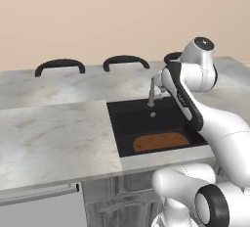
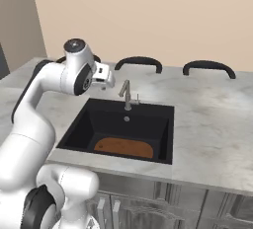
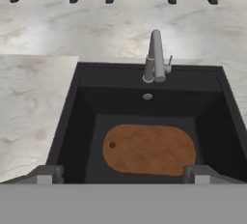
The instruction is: Turn on the sink faucet with hot water and rinse the cutting board for ten seconds, then turn off the faucet. Push the cutting board to reach the water if necessary.
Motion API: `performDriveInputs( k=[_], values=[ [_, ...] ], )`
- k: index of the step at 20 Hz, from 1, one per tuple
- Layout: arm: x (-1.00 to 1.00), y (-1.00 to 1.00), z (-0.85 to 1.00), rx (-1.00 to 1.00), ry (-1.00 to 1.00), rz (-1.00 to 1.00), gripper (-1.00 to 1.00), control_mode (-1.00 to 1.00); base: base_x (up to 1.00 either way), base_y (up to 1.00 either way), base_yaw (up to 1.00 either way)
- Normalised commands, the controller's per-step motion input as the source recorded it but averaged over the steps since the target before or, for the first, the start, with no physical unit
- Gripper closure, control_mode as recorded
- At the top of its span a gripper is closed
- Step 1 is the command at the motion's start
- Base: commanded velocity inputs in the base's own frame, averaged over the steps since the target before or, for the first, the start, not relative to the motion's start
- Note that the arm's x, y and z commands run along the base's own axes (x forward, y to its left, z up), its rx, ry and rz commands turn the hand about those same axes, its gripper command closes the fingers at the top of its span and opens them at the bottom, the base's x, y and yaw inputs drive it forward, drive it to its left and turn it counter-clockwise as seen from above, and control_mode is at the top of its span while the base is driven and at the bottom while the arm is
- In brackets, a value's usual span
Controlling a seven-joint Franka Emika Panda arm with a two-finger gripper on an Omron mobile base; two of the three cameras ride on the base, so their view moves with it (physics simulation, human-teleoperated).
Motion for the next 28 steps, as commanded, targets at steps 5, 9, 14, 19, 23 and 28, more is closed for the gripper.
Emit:
performDriveInputs(
  k=[5,9,14,19,23,28],
  values=[
    [0.28,-0.35,-0.06,0.1,-0.26,0.0,-1.0,-1.0,0.0,0.0,0.0],
    [0.26,-0.44,-0.11,0.11,-0.27,0.0,-1.0,-1.0,0.0,0.0,0.0],
    [0.19,-0.33,-0.26,0.02,-0.16,0.0,-1.0,-1.0,0.0,0.0,0.0],
    [0.0,-0.35,-0.34,0.0,-0.1,0.03,-1.0,-1.0,0.0,0.0,0.0],
    [0.0,-0.42,-0.26,0.0,-0.13,0.07,-1.0,-1.0,0.0,0.0,0.0],
    [0.02,-0.38,-0.23,0.0,-0.14,0.09,-1.0,-1.0,0.0,0.0,0.0]
  ],
)
